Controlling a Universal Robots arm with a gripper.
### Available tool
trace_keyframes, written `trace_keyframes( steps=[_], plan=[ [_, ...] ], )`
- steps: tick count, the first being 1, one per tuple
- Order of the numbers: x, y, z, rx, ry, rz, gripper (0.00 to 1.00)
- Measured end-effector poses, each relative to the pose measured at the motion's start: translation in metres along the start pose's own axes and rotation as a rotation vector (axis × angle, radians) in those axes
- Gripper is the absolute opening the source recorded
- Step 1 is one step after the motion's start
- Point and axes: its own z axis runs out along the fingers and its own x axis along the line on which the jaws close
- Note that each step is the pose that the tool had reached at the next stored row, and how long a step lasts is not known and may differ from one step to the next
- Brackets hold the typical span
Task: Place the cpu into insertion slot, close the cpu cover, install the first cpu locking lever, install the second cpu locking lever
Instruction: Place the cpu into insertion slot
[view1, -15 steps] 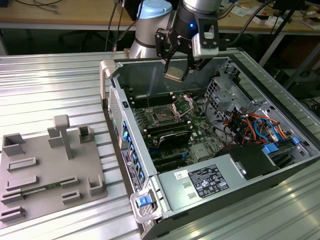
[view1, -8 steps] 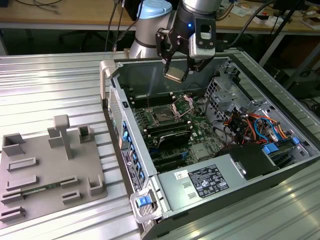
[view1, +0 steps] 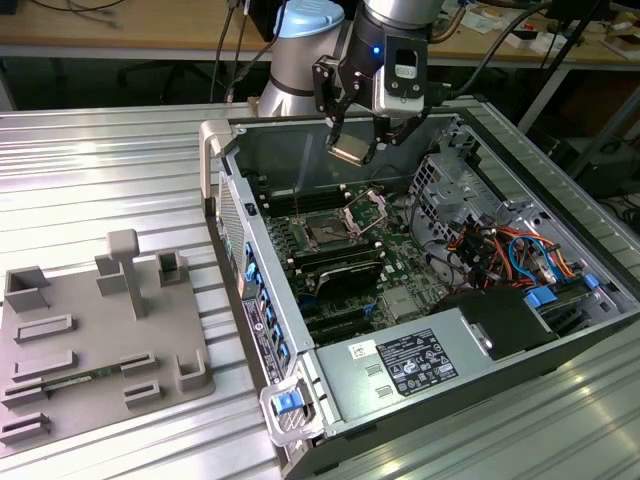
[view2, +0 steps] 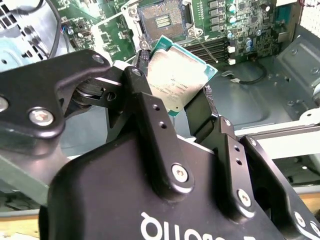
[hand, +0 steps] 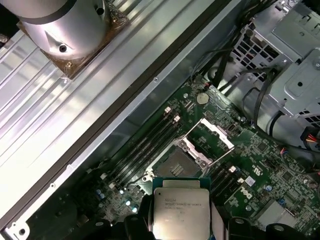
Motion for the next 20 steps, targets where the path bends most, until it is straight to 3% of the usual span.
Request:
trace_keyframes(
  steps=[12, 20],
  plan=[
    [0.0, -0.0002, 0.0025, -0.0038, -0.0174, 0.194, 0.55],
    [-0.0001, -0.0004, 0.0042, -0.0056, -0.0257, 0.287, 0.55]
  ],
)
